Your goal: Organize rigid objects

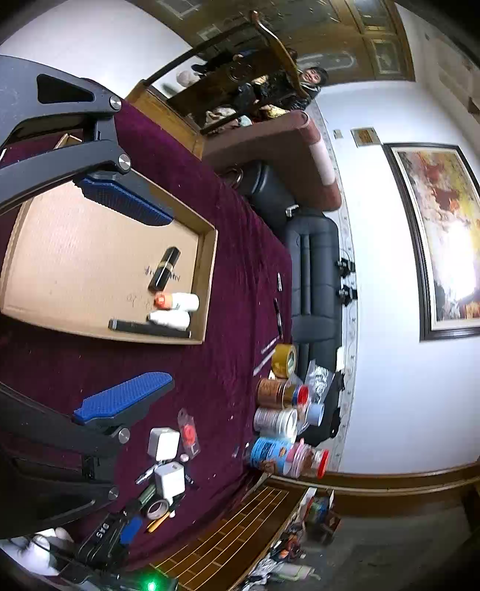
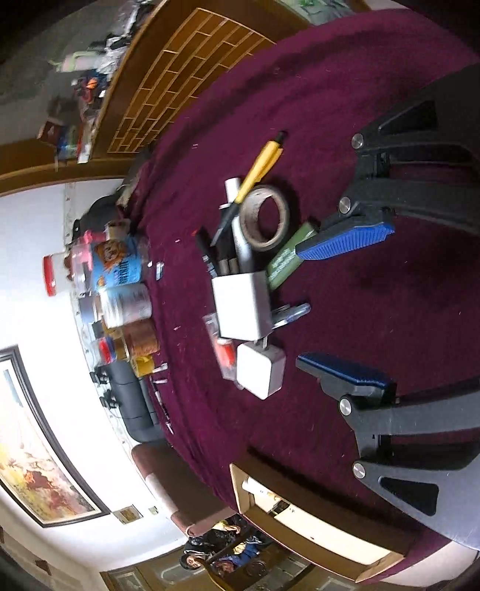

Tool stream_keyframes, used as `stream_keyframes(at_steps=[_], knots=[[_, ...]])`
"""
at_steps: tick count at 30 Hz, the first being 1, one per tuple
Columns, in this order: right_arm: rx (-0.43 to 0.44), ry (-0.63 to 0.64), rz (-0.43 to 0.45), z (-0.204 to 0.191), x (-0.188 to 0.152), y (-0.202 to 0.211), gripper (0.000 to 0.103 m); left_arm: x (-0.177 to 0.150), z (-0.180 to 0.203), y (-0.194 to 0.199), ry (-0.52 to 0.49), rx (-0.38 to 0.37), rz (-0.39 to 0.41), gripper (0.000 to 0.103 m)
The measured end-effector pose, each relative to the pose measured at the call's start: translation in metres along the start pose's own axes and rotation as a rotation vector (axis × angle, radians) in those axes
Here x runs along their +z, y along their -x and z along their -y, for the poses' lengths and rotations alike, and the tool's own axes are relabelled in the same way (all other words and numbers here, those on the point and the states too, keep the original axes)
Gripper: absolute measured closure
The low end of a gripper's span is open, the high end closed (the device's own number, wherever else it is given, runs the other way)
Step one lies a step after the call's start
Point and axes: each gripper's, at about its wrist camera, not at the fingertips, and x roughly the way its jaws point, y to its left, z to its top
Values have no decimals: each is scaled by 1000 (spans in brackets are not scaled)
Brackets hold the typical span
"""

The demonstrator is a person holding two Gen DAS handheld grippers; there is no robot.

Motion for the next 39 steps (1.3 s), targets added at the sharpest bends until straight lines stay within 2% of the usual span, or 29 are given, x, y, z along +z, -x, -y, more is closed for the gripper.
stream_keyframes(at_steps=[3, 10, 14, 39], knots=[[26, -57, 5, 11, -1, 2, 49, -1, 9, 0, -21, -10, -10, 26], [69, -121, -58, 22, -2, -7, 49, -3, 17, 4, -28, -14, -25, 26], [77, -154, -63, 28, -4, -7, 49, -3, 19, 5, -33, -10, -25, 26], [71, -191, -94, 32, -5, -11, 49, -10, 1, -6, 16, -1, -57, 26]])
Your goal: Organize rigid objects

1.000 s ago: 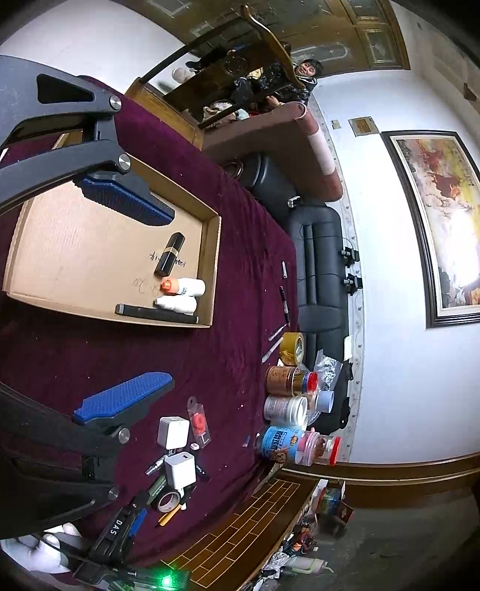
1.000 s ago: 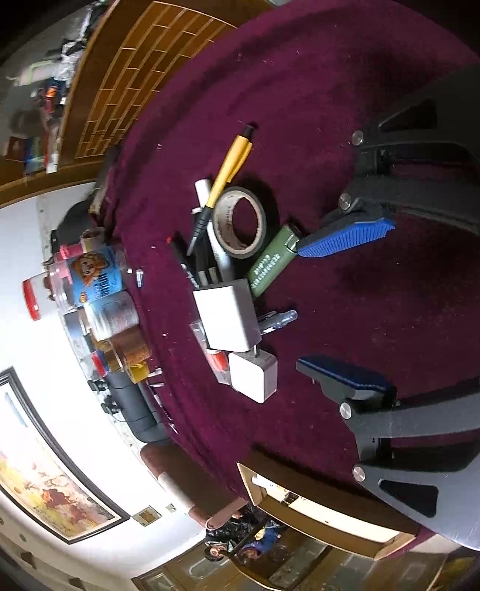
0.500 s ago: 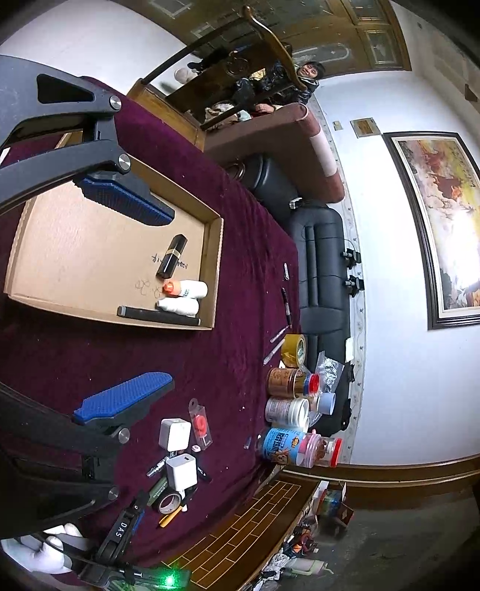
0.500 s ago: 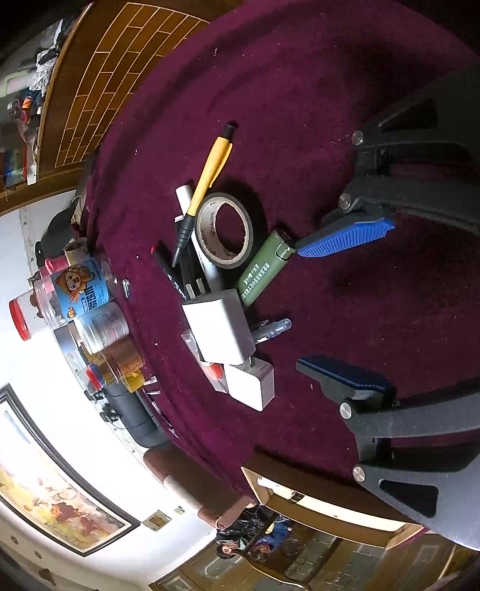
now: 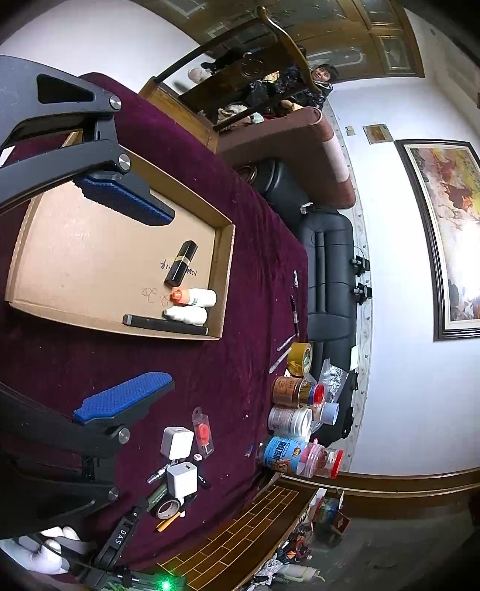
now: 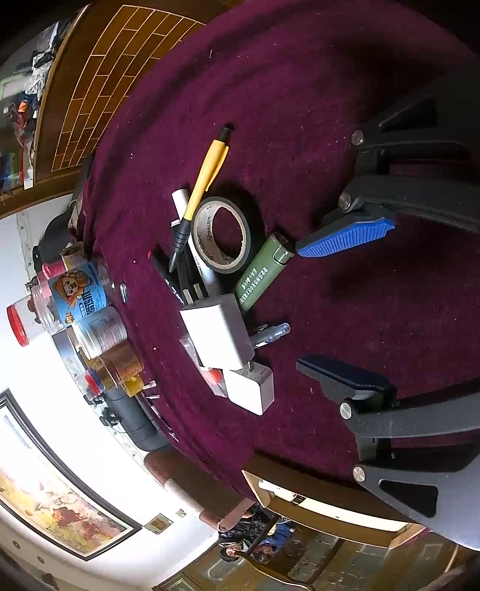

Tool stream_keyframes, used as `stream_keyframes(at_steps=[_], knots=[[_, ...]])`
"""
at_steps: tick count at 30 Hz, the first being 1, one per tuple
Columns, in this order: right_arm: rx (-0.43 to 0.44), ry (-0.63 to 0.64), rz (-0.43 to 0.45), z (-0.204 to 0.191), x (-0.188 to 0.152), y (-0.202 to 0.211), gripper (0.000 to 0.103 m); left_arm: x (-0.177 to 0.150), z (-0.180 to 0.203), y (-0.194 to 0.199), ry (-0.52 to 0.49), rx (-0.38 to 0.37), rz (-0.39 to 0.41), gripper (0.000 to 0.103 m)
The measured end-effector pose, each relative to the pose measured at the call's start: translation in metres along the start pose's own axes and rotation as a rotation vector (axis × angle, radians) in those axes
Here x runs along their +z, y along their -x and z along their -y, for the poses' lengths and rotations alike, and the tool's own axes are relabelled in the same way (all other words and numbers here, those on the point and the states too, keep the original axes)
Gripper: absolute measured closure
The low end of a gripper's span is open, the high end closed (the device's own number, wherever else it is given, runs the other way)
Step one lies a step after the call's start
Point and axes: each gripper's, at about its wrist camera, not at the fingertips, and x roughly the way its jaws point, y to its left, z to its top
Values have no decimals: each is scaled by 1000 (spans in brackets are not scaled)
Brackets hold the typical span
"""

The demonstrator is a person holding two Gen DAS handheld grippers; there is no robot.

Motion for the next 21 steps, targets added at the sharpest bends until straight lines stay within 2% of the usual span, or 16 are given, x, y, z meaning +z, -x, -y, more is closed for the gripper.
stream_keyframes(at_steps=[5, 9, 11, 14, 15, 16, 17, 18, 20, 21], knots=[[-2, -5, 4, 1, -1, 1, 49, -1, -2, -3, -4, 5, -7, 26], [-22, 16, 37, -3, -1, 12, 49, -5, -1, -16, 2, -35, -57, 26], [-49, 64, 74, -9, -1, 21, 49, -11, 3, -29, 10, -90, -116, 26], [-133, 158, 185, -22, 4, 40, 49, -18, 17, -45, 3, -146, -191, 26], [-161, 191, 237, -27, 9, 47, 44, -21, 23, -50, -4, -161, -213, 26], [-169, 216, 272, -30, 16, 51, 25, -23, 29, -54, -10, -179, -233, 26], [-167, 225, 289, -30, 21, 51, 16, -25, 34, -56, -12, -194, -249, 26], [-152, 219, 294, -29, 34, 48, 14, -26, 39, -60, -10, -215, -273, 26], [-125, 159, 233, -20, 60, 35, 14, -28, 45, -66, 1, -257, -308, 26], [-82, 100, 207, -12, 76, 27, 14, -29, 48, -68, 3, -267, -321, 26]])
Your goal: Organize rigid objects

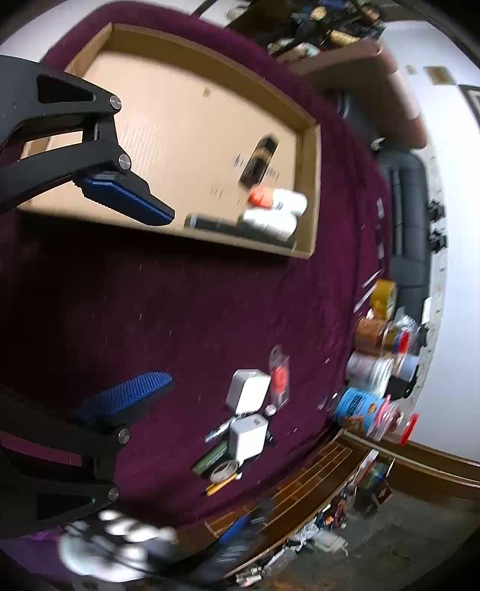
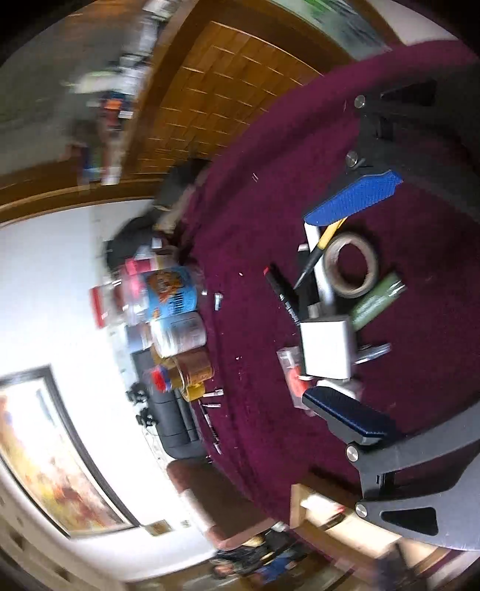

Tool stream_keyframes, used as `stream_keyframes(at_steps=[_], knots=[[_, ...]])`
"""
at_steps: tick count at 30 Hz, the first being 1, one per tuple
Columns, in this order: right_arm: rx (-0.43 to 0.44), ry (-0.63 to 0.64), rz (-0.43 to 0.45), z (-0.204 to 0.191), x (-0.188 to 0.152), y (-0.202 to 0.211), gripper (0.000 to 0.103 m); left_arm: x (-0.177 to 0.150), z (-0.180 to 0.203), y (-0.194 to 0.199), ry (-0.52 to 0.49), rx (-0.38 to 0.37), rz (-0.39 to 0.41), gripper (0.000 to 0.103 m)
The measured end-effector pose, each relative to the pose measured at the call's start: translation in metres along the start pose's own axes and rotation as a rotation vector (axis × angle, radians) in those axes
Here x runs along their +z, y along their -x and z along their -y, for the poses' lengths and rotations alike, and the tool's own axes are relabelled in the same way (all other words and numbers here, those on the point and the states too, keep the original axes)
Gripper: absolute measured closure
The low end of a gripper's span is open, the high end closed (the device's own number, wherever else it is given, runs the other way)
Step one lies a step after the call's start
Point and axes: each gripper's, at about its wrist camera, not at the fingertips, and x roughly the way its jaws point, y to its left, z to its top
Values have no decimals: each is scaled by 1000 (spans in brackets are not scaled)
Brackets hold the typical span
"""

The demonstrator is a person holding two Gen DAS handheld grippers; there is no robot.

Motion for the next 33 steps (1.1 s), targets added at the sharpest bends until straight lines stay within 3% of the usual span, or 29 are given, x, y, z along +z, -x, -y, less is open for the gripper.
stream_keyframes(at_steps=[3, 6, 9, 10, 11, 12, 17, 20, 26, 33], knots=[[49, -125, -1, 20, 25, -27, 14, 1, 7, -14, -14, 5, -47, 26], [44, -150, 10, 29, 33, -48, 14, 4, 12, -25, -28, 24, -79, 26], [69, -164, 31, 39, 18, -61, 14, 11, 26, -41, -69, 71, -91, 26], [62, -163, 12, 42, 12, -67, 14, 14, 32, -47, -81, 78, -96, 26], [42, -179, -73, 45, 7, -79, 14, 19, 40, -54, -95, 79, -99, 26], [78, -207, -98, 47, 6, -82, 14, 23, 48, -61, -104, 78, -98, 26], [128, -186, -81, 40, 5, -77, 14, 44, 87, -100, -150, 61, -109, 26], [142, -188, -90, 39, 4, -78, 14, 51, 90, -113, -127, 53, -127, 26], [194, -211, -137, 39, 3, -84, 14, 61, 92, -114, -158, 40, -29, 26], [216, -231, -148, 37, 1, -83, 14, 74, 109, -139, -189, 25, -19, 27]])
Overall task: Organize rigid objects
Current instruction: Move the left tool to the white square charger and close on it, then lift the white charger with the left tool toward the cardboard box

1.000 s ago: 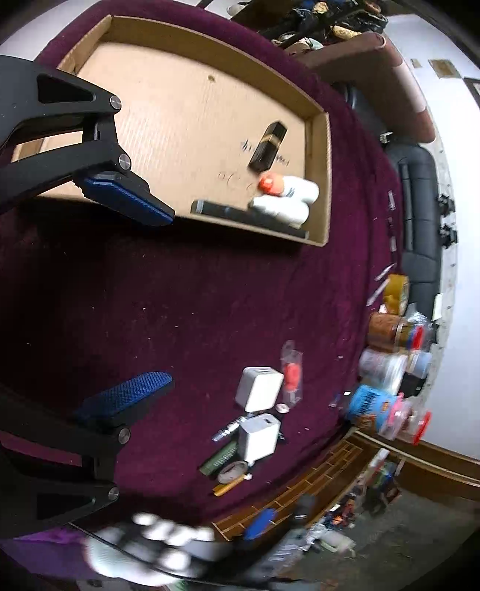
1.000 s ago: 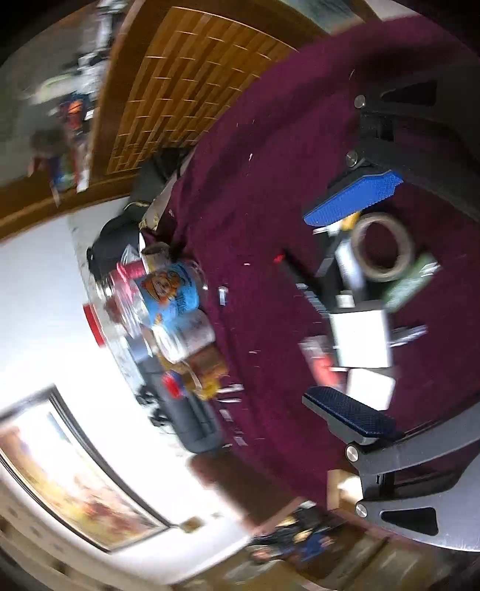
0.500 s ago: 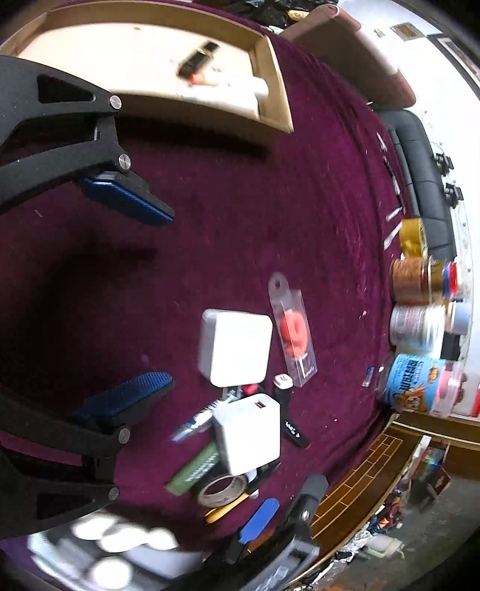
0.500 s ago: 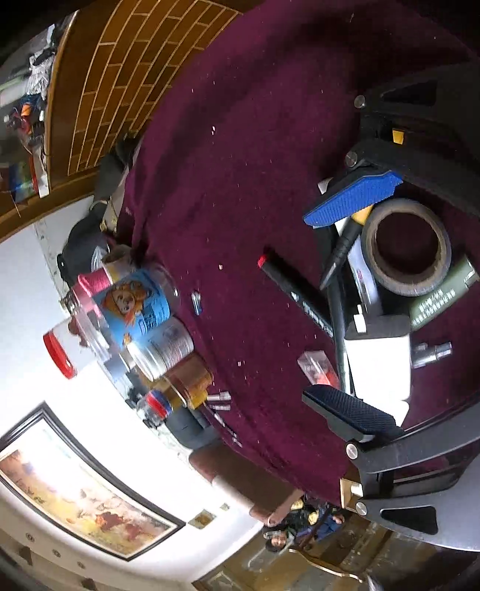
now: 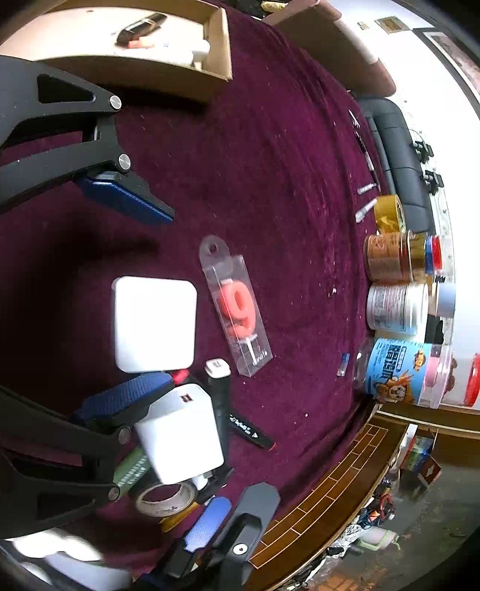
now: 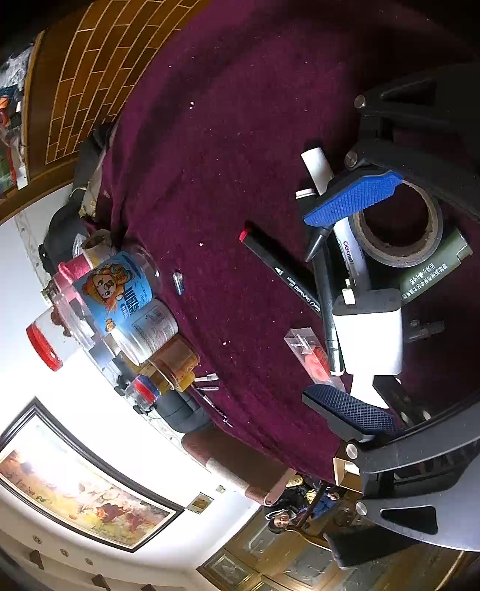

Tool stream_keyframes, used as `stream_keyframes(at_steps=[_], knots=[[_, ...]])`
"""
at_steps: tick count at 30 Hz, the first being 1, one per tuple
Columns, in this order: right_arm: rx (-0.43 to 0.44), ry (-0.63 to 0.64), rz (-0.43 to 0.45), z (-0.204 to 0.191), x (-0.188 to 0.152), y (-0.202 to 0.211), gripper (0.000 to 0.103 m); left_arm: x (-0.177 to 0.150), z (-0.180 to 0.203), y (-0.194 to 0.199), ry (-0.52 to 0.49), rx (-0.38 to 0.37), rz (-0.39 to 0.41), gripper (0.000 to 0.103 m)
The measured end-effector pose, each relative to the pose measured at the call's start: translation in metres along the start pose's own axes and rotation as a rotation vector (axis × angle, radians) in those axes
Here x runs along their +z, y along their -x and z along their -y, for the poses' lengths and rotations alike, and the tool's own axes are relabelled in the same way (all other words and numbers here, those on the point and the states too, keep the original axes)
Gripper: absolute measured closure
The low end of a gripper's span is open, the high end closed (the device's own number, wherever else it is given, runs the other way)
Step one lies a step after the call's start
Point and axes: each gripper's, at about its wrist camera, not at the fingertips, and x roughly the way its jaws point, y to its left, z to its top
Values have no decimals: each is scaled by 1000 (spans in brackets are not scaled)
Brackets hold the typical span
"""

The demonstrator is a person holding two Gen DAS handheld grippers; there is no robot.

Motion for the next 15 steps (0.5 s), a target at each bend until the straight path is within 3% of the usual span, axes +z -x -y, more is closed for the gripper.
stream_keyframes(at_steps=[4, 6, 10, 12, 15], knots=[[1, 3, -10, -2, -1, -1, 14, -8, 12, -11, -63, -18, 7, 28], [-1, 8, -7, -3, -1, 0, 14, -9, 10, -8, -47, -82, 14, 56], [-5, 8, -6, -2, -1, -1, 14, -12, 7, 10, -33, -94, 23, 57], [-4, 2, -10, -1, 0, -1, 14, -15, 2, 24, -16, -115, 27, 82], [-1, 6, -2, -1, 1, -1, 14, -21, -7, 47, 6, -136, 48, 85]])
